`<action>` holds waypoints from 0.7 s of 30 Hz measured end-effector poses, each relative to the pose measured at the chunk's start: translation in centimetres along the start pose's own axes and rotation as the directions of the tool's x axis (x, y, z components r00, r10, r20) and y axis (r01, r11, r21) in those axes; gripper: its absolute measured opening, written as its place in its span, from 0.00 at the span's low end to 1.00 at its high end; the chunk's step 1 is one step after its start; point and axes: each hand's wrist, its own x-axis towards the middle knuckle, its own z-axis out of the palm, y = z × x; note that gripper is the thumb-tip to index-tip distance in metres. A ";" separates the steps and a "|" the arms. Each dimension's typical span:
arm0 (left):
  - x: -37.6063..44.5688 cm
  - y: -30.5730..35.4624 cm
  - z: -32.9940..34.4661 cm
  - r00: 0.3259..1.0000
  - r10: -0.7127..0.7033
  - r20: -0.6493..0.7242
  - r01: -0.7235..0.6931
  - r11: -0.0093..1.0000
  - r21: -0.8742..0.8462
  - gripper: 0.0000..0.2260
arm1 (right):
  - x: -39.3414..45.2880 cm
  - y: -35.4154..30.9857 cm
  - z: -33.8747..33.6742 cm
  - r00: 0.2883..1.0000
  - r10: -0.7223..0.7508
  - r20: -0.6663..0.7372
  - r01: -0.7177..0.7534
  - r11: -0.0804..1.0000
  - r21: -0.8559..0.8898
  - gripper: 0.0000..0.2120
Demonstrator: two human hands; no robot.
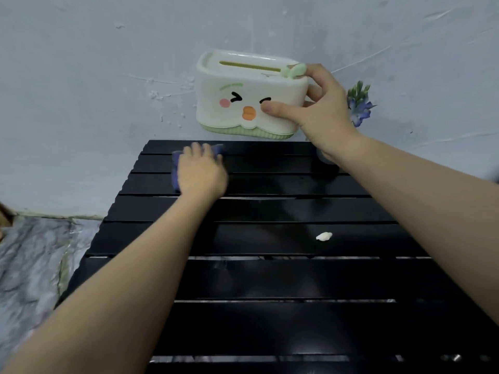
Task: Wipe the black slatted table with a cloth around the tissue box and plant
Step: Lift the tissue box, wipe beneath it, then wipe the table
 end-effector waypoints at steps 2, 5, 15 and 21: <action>-0.9 4.3 0.1 0.981 0.194 0.013 -0.193 0.979 -0.060 0.21 | 0.1 0.4 0.0 1.000 0.002 -0.001 -0.002 1.000 -0.010 0.30; -3.1 9.3 -0.1 0.909 0.417 0.018 -0.391 0.865 -0.314 0.22 | 0.3 0.8 0.2 1.000 0.008 0.007 -0.008 0.999 -0.034 0.29; -10.5 8.7 -3.8 0.741 0.650 0.168 -0.150 0.404 -0.902 0.17 | -0.9 3.0 2.0 0.995 0.074 0.070 -0.066 0.992 -0.108 0.33; -11.0 -0.7 -9.0 0.891 0.364 0.271 0.229 0.153 -0.961 0.17 | -1.5 5.0 2.6 0.996 0.079 0.047 -0.071 0.986 -0.149 0.32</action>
